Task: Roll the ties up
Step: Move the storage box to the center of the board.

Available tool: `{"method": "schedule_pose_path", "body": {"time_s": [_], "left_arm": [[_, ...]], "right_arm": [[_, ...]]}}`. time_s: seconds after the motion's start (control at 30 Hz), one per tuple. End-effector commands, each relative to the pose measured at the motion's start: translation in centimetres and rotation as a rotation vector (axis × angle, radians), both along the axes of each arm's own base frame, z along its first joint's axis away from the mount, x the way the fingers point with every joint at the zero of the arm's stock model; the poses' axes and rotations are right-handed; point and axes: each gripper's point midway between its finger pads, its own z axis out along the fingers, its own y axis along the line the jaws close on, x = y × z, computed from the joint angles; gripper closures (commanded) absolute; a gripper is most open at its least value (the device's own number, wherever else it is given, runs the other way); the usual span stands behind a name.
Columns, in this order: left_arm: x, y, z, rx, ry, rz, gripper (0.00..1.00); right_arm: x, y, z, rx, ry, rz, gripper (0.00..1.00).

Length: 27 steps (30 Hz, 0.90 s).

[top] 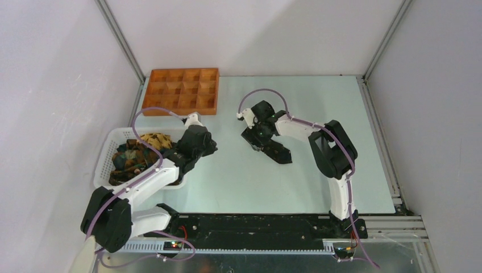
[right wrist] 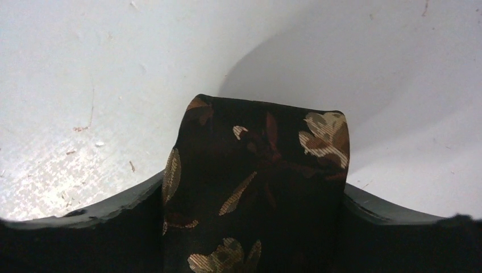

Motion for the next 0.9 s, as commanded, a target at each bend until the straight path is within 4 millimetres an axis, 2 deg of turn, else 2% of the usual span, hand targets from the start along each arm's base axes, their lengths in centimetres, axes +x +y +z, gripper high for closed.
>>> {"method": "schedule_pose_path", "body": {"time_s": [0.0,0.1,0.2,0.4,0.47,0.57,0.63,0.7,0.8,0.87], "left_arm": [[0.6,-0.1,0.6,-0.022,-0.017,0.009,1.00],[0.7,-0.2,0.6,-0.023,-0.017,0.009,1.00],[0.7,-0.2,0.6,-0.021,-0.016,0.006,1.00],[0.7,-0.2,0.6,-0.019,-0.013,0.007,1.00],[0.7,-0.2,0.5,-0.018,-0.012,0.008,1.00],[0.7,-0.2,0.5,-0.016,-0.011,0.008,1.00],[0.7,-0.1,0.7,-0.013,-0.013,0.010,1.00],[0.8,0.0,1.1,-0.012,-0.016,0.011,1.00],[1.1,0.2,2.1,-0.017,-0.035,0.018,0.97],[1.4,0.4,3.0,-0.018,-0.051,0.025,0.91]], "right_arm": [[1.2,0.4,-0.2,-0.005,-0.032,-0.038,0.28],[1.2,0.2,-0.5,-0.014,-0.033,-0.051,0.34],[1.0,0.0,-0.8,-0.019,-0.027,-0.055,0.47],[0.6,-0.1,-1.4,-0.023,-0.005,-0.056,0.58],[0.5,-0.2,-1.5,-0.023,-0.001,-0.060,0.53],[0.2,0.0,-1.4,-0.012,0.006,-0.061,0.26],[0.3,0.2,-1.0,0.001,-0.001,-0.069,0.15],[0.6,0.3,-0.1,0.017,-0.016,-0.084,0.09],[1.5,0.6,2.4,0.062,-0.070,-0.128,0.05],[2.7,0.8,4.6,0.106,-0.112,-0.176,0.04]]}}
